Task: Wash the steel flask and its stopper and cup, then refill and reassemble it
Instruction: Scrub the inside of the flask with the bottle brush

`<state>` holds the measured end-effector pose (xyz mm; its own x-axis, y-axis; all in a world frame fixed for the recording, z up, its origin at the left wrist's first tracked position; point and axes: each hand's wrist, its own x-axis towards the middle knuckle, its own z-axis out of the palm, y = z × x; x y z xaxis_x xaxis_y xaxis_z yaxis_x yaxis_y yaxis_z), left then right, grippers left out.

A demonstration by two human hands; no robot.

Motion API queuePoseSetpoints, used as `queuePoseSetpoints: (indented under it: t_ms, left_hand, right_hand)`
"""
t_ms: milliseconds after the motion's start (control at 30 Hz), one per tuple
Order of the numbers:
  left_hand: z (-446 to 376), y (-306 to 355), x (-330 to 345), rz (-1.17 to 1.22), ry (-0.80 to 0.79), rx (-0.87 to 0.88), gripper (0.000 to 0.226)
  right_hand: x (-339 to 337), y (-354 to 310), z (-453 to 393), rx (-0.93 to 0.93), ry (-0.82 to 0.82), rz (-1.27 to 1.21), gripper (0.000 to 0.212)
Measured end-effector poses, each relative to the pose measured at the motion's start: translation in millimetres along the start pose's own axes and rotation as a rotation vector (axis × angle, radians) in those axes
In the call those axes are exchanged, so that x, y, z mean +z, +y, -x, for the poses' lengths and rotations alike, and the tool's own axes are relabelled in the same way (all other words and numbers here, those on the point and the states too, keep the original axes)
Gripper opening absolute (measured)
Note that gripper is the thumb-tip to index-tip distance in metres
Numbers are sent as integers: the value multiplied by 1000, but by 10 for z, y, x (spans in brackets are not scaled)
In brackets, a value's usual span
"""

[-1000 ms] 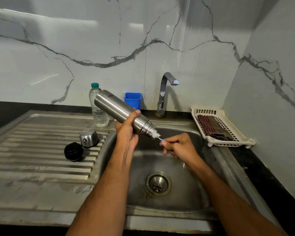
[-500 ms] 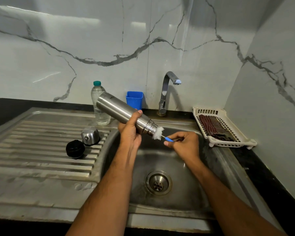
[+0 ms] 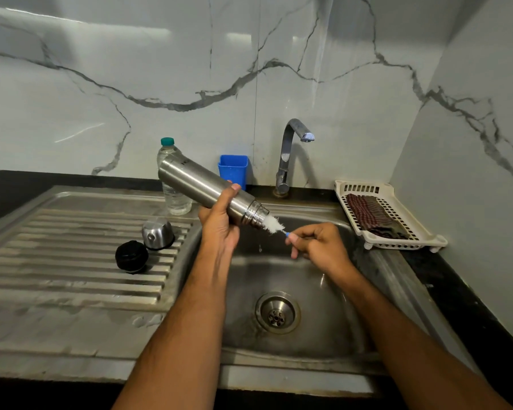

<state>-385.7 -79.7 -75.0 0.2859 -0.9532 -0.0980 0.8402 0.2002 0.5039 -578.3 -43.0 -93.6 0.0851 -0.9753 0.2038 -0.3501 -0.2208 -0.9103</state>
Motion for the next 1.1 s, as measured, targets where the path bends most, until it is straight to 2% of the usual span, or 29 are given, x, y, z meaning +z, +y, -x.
queuePoseSetpoints:
  t_ms: [133, 300, 467, 600, 733, 833, 900, 1000, 1100]
  left_hand:
    - [38, -78, 39, -49, -19, -3, 63]
    - [19, -11, 11, -15, -62, 1, 55]
    - [49, -109, 48, -98, -120, 13, 80]
    - [3, -36, -8, -92, -126, -1, 73]
    - [-4, -57, -22, -82, -130, -47, 52]
    - [20, -74, 1, -107, -147, -47, 65]
    - [-12, -35, -22, -93, -100, -36, 64]
    - [-43, -17, -39, -53, -28, -42, 49]
    - [4, -104, 35, -87, -21, 1, 41]
  right_hand:
    - [70, -45, 4, 43, -56, -68, 23]
    - [-4, -102, 32, 75, -162, -120, 29]
    - [89, -77, -1, 180, -283, -255, 33]
    - [-29, -31, 19, 191, -359, -273, 33]
    - [-5, -41, 24, 201, -361, -285, 32]
    - [118, -74, 20, 188, -350, -312, 32]
    - [47, -36, 31, 175, -368, -270, 33]
    - [-74, 30, 49, 170, -386, -208, 33]
    - [57, -32, 43, 144, -315, -200, 32]
